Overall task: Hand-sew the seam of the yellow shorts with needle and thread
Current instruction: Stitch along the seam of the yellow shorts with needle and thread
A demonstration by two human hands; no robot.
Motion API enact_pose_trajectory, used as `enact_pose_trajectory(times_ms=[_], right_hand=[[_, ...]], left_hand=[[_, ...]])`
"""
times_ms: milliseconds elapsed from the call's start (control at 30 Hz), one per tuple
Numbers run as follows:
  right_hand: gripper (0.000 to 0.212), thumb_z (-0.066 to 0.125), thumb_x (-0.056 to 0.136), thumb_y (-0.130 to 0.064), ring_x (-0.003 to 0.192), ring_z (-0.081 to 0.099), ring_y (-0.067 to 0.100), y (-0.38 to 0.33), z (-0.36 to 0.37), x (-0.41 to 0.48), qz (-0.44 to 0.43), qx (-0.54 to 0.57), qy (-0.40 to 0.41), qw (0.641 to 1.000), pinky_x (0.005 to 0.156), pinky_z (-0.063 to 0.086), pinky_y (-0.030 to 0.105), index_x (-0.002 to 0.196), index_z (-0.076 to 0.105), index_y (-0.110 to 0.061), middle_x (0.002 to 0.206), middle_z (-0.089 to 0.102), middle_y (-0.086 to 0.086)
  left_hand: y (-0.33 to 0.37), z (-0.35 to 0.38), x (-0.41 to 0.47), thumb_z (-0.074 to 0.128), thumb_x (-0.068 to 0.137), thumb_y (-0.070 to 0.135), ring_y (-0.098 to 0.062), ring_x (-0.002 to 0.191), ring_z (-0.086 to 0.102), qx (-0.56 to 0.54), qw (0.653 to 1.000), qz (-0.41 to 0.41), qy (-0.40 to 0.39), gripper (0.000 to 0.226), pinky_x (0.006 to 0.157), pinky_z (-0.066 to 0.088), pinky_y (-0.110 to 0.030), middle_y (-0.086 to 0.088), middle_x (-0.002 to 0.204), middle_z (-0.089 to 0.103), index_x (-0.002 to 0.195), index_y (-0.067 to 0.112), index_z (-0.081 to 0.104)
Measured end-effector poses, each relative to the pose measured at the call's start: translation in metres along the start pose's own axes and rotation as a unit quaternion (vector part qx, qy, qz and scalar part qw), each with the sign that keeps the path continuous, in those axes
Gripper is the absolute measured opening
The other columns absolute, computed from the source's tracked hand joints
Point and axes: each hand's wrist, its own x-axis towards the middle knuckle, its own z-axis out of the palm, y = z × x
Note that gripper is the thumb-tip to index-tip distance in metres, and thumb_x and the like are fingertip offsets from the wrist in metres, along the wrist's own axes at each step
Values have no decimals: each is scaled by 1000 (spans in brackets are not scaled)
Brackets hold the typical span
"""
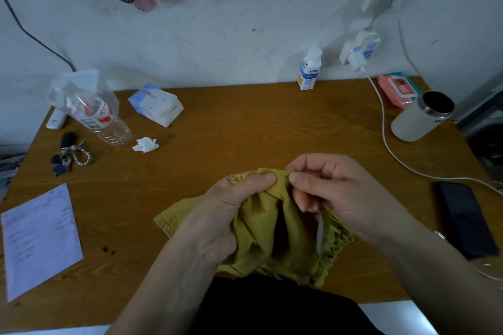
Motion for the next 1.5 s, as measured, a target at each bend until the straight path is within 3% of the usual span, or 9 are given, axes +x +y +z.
enact_pose_trajectory(times_ms=[233,333,567,767,900,1033,1233,1367,1500], right_hand=[[13,55,86,-28,59,57,6,6,6,2,-36,-103,58,992,59,46,15,93,59,-18,63,65,-5],[14,48,94,-14,69,60,5,4,1,0,-32,-99,32,994,66,47,15,106,52,-21,73,67,-6],[10,51,93,-13,67,60,3,4,5,7,-53,-189,38,980,63,46,15,94,56,-22,73,65,-10],[21,58,84,-42,93,54,3,-1,8,8,-182,-389,170,887,80,42,16,90,67,-24,93,60,-14],[21,56,85,-32,95,51,11,1,14,13,-230,-463,171,839,81,38,16,84,70,-16,94,62,-4],[16,54,88,-16,88,52,14,13,25,18,-276,-443,202,829,77,40,20,80,64,-6,89,61,1],[19,55,88,-23,84,53,11,27,26,23,-267,-418,209,843,73,43,21,84,68,-9,86,64,0],[19,49,90,-15,83,48,10,37,30,30,-282,-454,218,816,72,36,16,82,65,-7,82,63,3],[19,50,89,-6,83,48,13,45,35,37,-336,-435,272,790,75,35,16,78,66,-2,80,65,7]], left_hand=[[-2,-4,3,67,67,10,-26,63,70,12,1000,25,-14,15,65,60,-34,-18,71,71,76,-1,73],[0,-9,4,70,65,12,-29,68,71,14,999,32,-11,22,68,60,-36,-20,76,71,80,-4,72],[-3,-5,4,69,66,10,-26,62,70,25,999,33,8,14,61,60,-33,-18,71,71,73,0,73],[-2,-4,4,70,65,8,-29,63,69,19,999,26,34,26,69,58,-40,-21,75,71,85,-8,70],[-3,-1,4,69,67,5,-31,66,69,16,999,24,45,28,70,59,-41,-24,79,69,89,-12,67],[-3,0,6,71,62,10,-33,70,66,60,994,35,82,33,76,55,-44,-24,79,68,87,-11,67],[-4,-5,9,71,64,8,-31,67,68,74,988,66,118,19,75,56,-41,-21,72,70,77,-5,72],[-5,-8,13,67,79,6,-34,77,69,85,986,47,134,10,83,56,-44,-22,78,70,78,-3,73],[-3,-7,16,67,81,8,-27,65,66,93,984,50,142,16,71,57,-36,-15,66,67,69,-1,72]])
